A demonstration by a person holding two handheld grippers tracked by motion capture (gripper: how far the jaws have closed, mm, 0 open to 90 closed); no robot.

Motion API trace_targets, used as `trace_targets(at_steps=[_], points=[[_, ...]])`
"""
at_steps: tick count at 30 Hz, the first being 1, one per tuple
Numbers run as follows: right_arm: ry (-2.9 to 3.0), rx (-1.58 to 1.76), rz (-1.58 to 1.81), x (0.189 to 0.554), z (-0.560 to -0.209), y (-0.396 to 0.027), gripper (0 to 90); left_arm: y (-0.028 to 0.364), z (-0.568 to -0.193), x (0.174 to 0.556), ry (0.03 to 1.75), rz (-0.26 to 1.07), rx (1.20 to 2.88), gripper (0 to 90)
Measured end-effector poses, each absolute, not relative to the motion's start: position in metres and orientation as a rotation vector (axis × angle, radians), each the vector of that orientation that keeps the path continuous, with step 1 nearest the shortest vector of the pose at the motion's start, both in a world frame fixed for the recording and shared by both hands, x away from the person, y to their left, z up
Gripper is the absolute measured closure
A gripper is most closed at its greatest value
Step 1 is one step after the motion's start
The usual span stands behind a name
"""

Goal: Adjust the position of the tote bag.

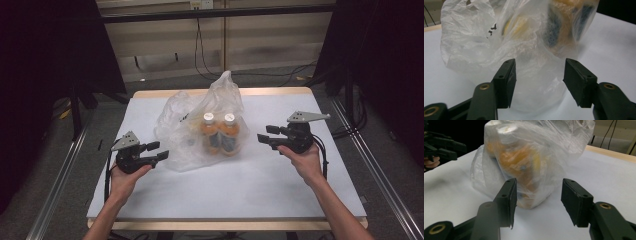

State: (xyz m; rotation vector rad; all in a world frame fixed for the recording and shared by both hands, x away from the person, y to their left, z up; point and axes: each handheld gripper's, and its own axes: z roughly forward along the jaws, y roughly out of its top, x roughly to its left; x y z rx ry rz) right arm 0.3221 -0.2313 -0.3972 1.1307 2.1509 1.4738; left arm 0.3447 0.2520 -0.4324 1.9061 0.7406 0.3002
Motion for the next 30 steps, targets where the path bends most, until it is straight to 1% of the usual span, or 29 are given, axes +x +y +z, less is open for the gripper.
trace_targets(at_steps=[5,12,23,25,30], points=[[2.159,1.117,1.505,0.332,-0.387,-0.230,48.3,0.248,-0.433,0.356,0.750,0.310,1.931,47.4],[2.177,1.101,1.479,0.351,-0.375,-0.226,49.5,0.245,-0.419,0.373,0.725,0.321,1.949,48.9],[2.209,1.061,1.465,0.380,-0.358,-0.211,50.0,0.247,-0.406,0.403,0.740,0.334,1.936,57.2],[2.221,1.053,1.458,0.387,-0.356,-0.207,52.8,0.247,-0.406,0.410,0.742,0.327,1.942,59.8],[2.241,1.049,1.414,0.405,-0.351,-0.196,54.3,0.247,-0.406,0.426,0.774,0.330,1.924,60.6]])
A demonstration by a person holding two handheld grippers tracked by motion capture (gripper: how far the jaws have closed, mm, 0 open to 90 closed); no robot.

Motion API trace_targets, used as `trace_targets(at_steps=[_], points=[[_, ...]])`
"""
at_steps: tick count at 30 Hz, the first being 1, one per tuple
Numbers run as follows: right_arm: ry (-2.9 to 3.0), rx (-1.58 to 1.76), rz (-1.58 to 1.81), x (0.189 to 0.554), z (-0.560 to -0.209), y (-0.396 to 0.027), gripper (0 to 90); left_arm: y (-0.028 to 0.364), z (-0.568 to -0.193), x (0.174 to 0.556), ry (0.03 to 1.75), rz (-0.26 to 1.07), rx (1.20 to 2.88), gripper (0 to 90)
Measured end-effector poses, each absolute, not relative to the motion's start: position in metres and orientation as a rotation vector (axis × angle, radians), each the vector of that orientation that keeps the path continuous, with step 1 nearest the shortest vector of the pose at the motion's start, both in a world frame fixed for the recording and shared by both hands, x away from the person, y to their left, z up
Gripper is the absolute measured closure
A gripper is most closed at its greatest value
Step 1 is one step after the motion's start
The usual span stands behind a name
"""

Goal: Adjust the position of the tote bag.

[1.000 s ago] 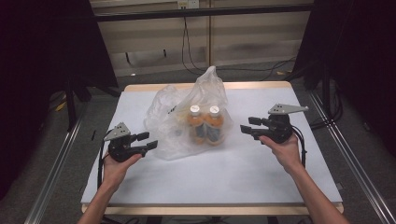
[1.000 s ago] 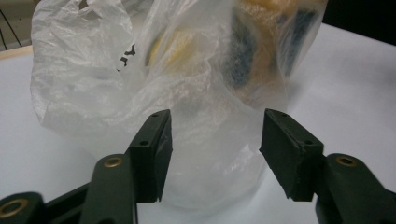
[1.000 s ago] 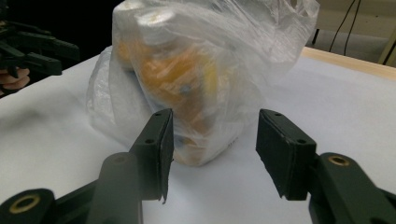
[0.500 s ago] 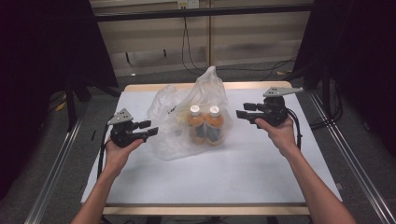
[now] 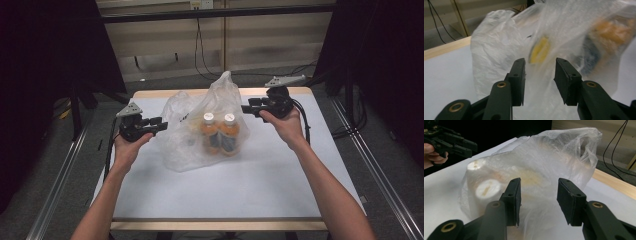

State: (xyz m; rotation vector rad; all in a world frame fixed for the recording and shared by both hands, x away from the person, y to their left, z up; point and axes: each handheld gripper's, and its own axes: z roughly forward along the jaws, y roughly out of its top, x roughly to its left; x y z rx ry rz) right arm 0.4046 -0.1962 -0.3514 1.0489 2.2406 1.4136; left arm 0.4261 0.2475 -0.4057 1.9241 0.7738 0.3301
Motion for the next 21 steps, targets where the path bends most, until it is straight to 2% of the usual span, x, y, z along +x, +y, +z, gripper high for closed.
trace_targets(at_steps=[6,16,21], points=[[2.272,1.035,1.376,0.429,-0.345,-0.181,52.7,0.249,-0.409,0.445,0.826,0.332,1.894,57.5],[2.299,1.050,1.381,0.462,-0.342,-0.156,43.2,0.241,-0.429,0.464,0.853,0.283,1.920,45.1],[2.297,1.049,1.381,0.476,-0.339,-0.137,35.5,0.237,-0.436,0.472,0.897,0.283,1.904,37.5]])
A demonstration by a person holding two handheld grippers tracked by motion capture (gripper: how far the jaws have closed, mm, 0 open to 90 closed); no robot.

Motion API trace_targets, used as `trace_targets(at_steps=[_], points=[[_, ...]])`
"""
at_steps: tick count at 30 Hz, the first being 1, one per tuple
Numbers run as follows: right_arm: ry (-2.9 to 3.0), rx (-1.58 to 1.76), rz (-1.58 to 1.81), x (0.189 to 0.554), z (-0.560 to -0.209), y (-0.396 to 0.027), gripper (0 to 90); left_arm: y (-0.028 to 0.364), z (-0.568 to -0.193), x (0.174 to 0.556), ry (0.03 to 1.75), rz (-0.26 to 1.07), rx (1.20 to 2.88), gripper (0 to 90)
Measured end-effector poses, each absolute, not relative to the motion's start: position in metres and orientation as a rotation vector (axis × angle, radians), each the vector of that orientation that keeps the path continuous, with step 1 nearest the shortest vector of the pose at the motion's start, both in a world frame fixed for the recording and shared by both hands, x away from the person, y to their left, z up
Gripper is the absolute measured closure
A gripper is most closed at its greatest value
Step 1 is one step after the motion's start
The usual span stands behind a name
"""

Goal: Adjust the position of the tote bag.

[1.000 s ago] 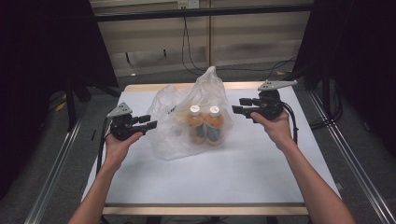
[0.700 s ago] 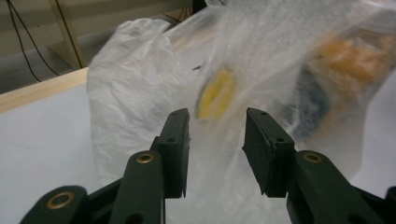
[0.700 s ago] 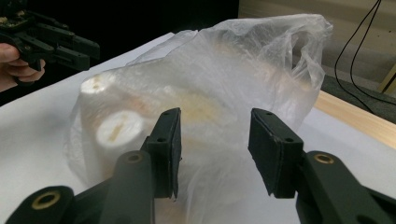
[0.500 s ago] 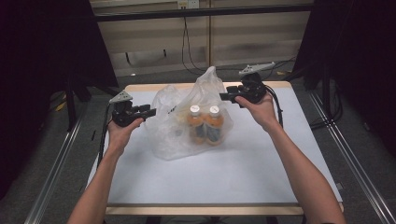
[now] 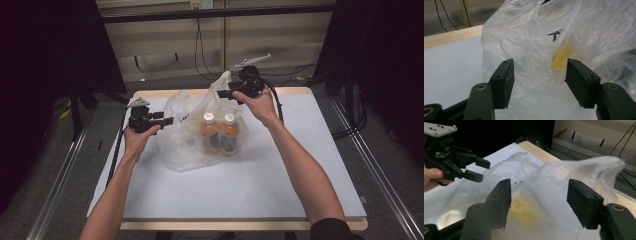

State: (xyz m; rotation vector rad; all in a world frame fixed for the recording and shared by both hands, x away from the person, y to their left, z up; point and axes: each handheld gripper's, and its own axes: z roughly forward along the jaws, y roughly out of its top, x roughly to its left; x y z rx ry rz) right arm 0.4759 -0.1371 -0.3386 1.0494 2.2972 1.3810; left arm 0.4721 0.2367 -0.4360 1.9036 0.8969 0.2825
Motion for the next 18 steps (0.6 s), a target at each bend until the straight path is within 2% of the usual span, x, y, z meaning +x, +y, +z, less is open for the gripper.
trace_targets(at_steps=[4,8,11,12,18], points=[[2.305,1.036,1.377,0.482,-0.336,-0.121,31.0,0.233,-0.438,0.475,0.922,0.294,1.891,28.3],[2.333,1.041,1.346,0.485,-0.341,-0.111,31.9,0.234,-0.442,0.477,0.938,0.287,1.908,26.7],[2.361,1.061,1.321,0.487,-0.348,-0.109,38.8,0.235,-0.444,0.477,0.940,0.271,1.916,29.4],[2.364,1.073,1.323,0.488,-0.350,-0.109,43.7,0.236,-0.444,0.477,0.935,0.276,1.931,31.2],[2.404,1.084,1.347,0.491,-0.358,-0.112,63.2,0.236,-0.449,0.479,0.907,0.239,1.971,47.4]])
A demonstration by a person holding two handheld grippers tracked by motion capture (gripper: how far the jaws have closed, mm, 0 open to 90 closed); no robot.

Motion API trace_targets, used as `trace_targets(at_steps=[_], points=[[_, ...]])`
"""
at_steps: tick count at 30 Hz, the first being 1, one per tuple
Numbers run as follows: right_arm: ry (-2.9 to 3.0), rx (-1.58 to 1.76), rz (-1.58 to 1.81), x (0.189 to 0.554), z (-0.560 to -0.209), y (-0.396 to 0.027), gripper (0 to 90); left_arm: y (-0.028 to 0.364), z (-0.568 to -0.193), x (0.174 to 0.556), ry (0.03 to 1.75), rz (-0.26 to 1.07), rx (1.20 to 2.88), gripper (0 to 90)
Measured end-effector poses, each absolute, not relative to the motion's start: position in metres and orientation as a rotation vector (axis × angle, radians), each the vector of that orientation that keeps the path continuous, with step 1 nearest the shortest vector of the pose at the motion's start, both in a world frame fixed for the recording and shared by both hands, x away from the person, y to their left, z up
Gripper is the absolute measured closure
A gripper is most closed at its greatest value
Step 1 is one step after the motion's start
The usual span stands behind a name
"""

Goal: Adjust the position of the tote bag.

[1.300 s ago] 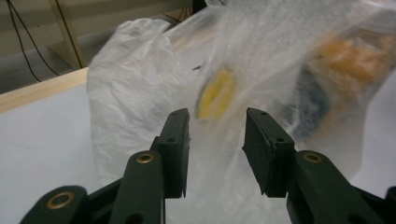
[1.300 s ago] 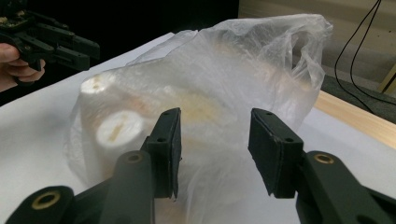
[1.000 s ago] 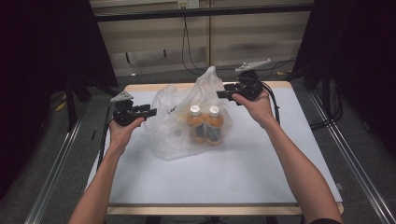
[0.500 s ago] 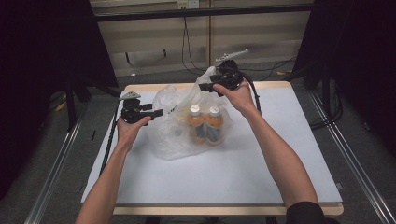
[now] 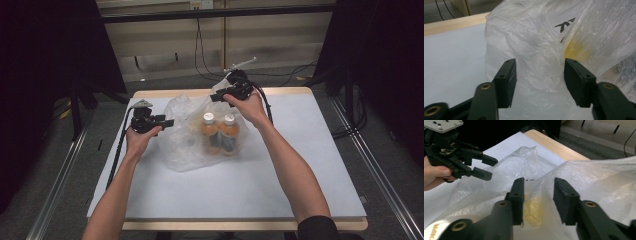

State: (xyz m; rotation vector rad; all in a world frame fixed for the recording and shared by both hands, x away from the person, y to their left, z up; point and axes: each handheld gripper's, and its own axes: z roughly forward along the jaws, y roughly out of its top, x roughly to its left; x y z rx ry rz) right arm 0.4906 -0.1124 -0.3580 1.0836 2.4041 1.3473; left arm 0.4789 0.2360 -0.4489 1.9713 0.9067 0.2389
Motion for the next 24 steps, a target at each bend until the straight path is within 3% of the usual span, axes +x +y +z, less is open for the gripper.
trace_targets(at_steps=[5,9,14,24], points=[[2.417,1.067,1.374,0.488,-0.359,-0.114,83.8,0.233,-0.452,0.478,0.896,0.229,2.002,67.8],[2.406,1.063,1.393,0.487,-0.357,-0.119,90.0,0.232,-0.450,0.477,0.896,0.239,2.008,85.8],[2.367,1.067,1.425,0.483,-0.351,-0.127,90.0,0.241,-0.439,0.474,0.900,0.244,1.935,90.0],[2.293,1.051,1.475,0.468,-0.338,-0.142,90.0,0.255,-0.405,0.457,0.832,0.263,1.812,90.0]])
